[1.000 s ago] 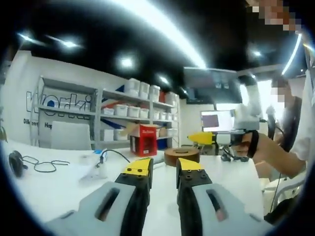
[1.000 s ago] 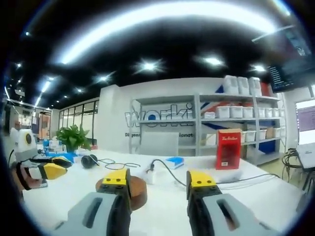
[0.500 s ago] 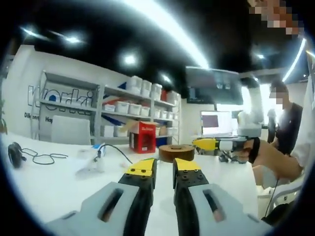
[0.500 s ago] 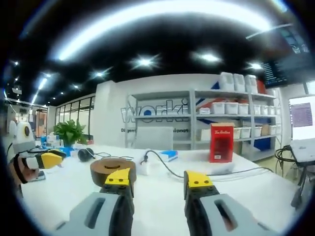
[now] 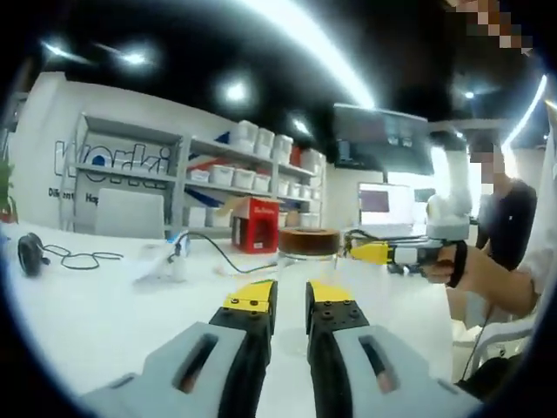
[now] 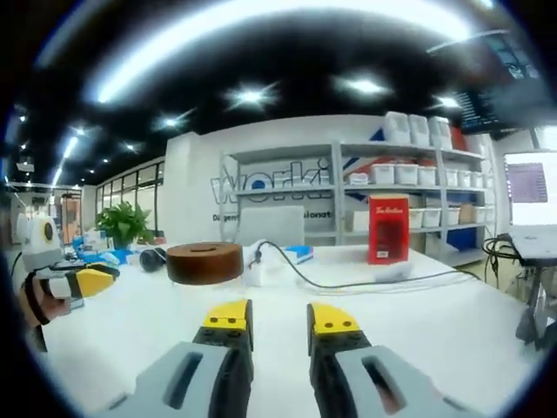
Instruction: Clamp the coffee can twist off the lid put the lid on the table pick up the lid cover the can tighten the lid
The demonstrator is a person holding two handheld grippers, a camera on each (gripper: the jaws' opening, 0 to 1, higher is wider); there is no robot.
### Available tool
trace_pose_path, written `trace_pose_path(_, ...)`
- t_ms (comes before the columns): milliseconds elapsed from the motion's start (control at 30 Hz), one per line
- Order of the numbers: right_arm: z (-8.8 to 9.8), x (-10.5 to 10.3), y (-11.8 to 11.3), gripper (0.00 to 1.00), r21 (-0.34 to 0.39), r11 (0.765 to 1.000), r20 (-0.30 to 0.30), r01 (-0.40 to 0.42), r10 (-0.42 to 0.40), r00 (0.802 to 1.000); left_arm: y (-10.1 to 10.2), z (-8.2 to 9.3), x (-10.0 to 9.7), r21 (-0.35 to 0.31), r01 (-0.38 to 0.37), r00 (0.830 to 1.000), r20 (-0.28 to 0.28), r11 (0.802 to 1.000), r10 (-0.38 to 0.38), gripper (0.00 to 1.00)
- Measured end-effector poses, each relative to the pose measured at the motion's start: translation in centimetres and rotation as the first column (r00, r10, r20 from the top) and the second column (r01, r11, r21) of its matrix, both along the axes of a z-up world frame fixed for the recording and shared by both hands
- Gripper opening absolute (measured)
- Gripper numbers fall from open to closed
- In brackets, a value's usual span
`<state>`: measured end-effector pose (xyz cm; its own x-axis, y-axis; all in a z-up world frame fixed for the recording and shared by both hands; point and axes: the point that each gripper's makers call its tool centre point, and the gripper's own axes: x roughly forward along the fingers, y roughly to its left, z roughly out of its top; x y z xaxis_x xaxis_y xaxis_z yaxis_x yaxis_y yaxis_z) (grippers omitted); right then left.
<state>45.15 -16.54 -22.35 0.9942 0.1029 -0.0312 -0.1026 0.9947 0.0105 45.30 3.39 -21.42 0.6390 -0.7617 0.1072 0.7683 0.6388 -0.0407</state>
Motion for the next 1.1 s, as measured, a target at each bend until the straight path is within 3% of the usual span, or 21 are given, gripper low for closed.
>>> trace_pose_path(167, -1.5, -0.5, 0.0, 0.2, -0.001, 1.0, -0.028, 0.004, -0.004, 1.0, -0.2, -2.2, -0.2, 0.074, -0.02, 0.999, -0.023, 0.997, 0.022, 0.05)
trace_pose_path(267, -2.5, -0.7, 0.0, 0.2, -0.006, 1.0, -0.054, 0.001, -0.001, 0.999, -0.5, -2.7, -0.8, 0.086, -0.014, 0.999, -0.035, 0.996, 0.017, 0.05)
trace_pose_path(533, -4.5, -1.3, -0.2, 0.18, -0.046, 0.999, -0.093, 0.01, -0.014, 0.996, -0.4, -4.1, -0.9, 0.08, -0.022, 0.997, -0.067, 0.997, 0.027, 0.05)
trace_pose_path(1100, -8.1, -2.5, -0.2, 0.14, -0.03, 0.999, -0.16, 0.015, -0.019, 0.987, 0.8, -7.7, -2.1, 0.089, -0.036, 0.988, -0.144, 0.995, 0.049, 0.02)
